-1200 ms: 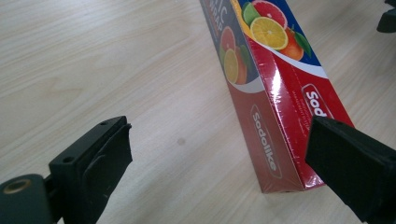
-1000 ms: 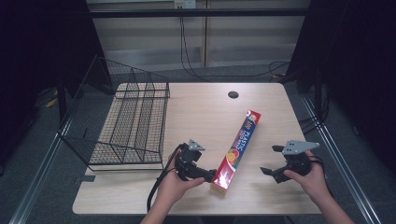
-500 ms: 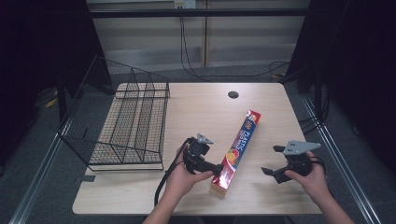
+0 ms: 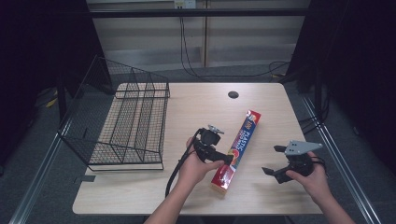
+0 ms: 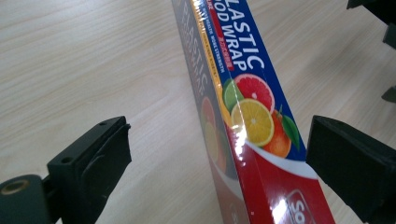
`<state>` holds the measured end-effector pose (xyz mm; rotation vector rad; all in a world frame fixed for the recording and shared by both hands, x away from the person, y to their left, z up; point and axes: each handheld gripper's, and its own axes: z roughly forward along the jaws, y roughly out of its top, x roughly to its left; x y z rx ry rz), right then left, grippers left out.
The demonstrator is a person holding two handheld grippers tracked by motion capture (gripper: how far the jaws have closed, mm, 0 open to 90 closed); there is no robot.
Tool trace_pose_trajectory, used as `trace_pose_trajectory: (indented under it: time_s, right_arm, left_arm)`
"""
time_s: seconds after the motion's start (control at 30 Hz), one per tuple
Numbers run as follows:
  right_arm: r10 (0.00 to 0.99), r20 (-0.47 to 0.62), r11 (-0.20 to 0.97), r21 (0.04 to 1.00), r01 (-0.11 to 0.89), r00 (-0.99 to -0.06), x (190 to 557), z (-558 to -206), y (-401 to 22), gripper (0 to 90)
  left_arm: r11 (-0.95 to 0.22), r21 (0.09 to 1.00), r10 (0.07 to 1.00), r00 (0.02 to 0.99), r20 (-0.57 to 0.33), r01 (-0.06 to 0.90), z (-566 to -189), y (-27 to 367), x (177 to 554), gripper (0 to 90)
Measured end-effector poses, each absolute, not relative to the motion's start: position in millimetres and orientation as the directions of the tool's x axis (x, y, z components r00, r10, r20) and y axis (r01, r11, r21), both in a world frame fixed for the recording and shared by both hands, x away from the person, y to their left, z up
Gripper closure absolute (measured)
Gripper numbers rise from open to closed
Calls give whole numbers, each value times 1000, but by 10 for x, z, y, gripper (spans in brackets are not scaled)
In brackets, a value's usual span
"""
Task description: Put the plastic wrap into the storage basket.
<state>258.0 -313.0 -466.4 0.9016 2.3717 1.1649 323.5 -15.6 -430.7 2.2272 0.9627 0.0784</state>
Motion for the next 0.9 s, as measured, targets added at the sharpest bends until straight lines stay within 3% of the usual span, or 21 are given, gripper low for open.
trace_pose_trajectory:
  time_s: [0.9]
  right_arm:
    - [681,-28,451,803,389,-732,2588,-4665,-3177,38]
  left_arm:
    - [-513,587,663,724,-192,626,-4359,-666,3537,93]
